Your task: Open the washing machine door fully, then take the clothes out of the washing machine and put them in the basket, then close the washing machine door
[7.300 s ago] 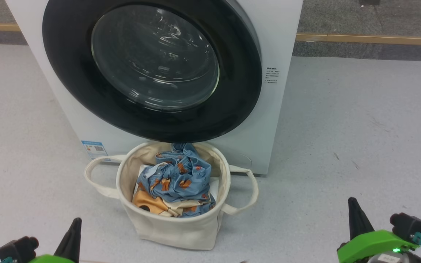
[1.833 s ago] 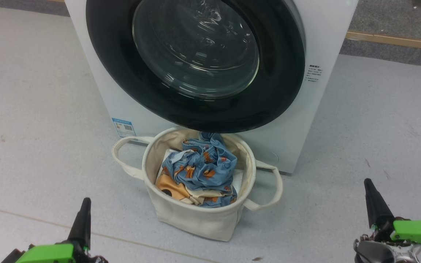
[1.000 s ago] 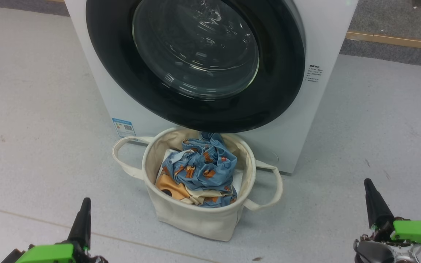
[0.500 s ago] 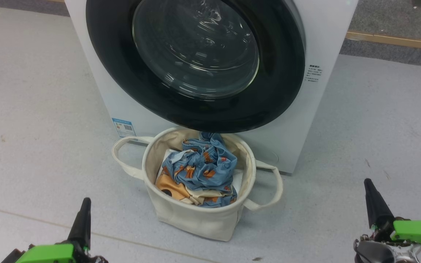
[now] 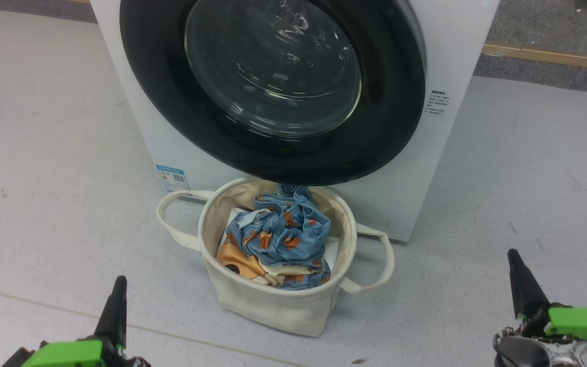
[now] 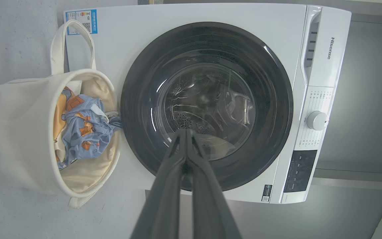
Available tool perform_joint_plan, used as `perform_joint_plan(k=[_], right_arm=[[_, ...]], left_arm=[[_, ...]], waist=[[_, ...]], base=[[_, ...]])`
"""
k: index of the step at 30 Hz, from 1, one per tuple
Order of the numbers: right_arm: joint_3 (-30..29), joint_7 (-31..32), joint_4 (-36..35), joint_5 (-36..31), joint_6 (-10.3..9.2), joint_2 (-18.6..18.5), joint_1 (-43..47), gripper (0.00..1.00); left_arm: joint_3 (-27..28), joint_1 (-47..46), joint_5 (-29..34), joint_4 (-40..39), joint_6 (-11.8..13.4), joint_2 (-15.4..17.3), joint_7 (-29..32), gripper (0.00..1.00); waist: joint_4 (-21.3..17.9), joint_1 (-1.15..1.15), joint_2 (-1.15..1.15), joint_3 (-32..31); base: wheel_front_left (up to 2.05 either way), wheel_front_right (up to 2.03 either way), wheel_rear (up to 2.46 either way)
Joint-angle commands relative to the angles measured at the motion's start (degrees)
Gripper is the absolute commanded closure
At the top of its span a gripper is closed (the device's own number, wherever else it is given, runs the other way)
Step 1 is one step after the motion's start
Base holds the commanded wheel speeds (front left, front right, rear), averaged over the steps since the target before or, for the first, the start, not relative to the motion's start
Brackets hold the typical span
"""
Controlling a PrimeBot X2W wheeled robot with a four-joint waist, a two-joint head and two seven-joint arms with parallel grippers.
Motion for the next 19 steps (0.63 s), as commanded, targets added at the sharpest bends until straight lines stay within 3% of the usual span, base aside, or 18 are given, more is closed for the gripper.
perform_joint_plan(k=[1, 19], right_arm=[[1.1, 0.5, -2.3, 0.3, 0.31, -0.5, -0.8, 1.0], [1.1, 0.5, -2.3, 0.3, 0.31, -0.5, -0.8, 1.0]], left_arm=[[2.0, -1.4, -0.2, -2.2, -0.4, 0.3, 0.5, 1.0], [1.9, -1.4, -0.2, -2.2, -0.4, 0.3, 0.5, 1.0]], waist=[[0.0, 0.0, 0.0, 0.0], [0.0, 0.0, 0.0, 0.0]], base=[[0.0, 0.0, 0.0], [0.0, 0.0, 0.0]])
